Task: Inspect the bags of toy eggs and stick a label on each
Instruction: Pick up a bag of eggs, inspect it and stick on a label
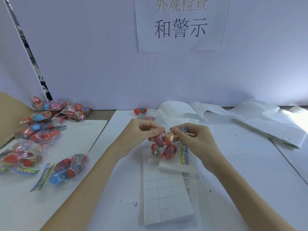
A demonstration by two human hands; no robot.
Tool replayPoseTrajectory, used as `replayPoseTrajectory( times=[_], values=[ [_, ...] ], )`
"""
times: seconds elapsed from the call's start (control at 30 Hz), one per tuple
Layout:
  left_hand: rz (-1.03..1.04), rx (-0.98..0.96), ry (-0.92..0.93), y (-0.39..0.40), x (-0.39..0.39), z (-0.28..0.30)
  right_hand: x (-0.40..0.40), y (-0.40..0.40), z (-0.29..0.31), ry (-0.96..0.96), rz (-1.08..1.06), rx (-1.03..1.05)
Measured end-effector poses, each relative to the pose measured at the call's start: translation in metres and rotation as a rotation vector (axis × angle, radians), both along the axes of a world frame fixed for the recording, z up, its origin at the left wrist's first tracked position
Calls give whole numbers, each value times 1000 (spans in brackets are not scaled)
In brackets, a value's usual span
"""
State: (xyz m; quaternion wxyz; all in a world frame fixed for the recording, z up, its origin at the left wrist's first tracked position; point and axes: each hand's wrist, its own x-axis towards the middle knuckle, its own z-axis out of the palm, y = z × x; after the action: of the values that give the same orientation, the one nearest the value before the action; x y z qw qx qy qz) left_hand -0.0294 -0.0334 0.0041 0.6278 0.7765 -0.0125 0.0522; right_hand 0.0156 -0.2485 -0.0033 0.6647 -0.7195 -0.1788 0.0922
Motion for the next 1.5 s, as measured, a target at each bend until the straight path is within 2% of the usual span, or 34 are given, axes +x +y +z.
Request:
replayPoseTrajectory(
  times=[0.23,0.33,0.53,0.6,0.7,0.87,1.07,1.17,1.23,1.37,1.43,1.5],
  values=[
    [228,-213,-17,-8,9,-3,-1,9,-3,56,-155,139],
    [301,-230,-62,-11,11,-5,-6,14,-4,13,-184,144],
    [47,-221,51,-6,8,-8,-2,5,-5,83,-233,204],
    [71,-200,20,-5,8,-8,-1,4,-3,85,-176,127],
    [69,-189,21,-1,7,-5,-3,3,0,-13,-85,-12],
    [-91,-40,12,-4,1,-4,-7,7,0,-39,-76,1],
    [95,-72,-7,-10,5,-3,-5,5,-2,85,-129,107],
    [167,-92,-23,-13,7,-4,-4,5,0,42,-125,12],
    [192,-73,-39,-14,6,-5,-4,4,1,85,-43,1],
    [266,-11,-39,-8,7,1,-4,-1,3,357,45,298],
    [271,-55,-61,-1,8,5,-2,-3,6,450,51,446],
    [208,-120,-45,3,7,6,-2,-5,8,501,90,504]
  ],
)
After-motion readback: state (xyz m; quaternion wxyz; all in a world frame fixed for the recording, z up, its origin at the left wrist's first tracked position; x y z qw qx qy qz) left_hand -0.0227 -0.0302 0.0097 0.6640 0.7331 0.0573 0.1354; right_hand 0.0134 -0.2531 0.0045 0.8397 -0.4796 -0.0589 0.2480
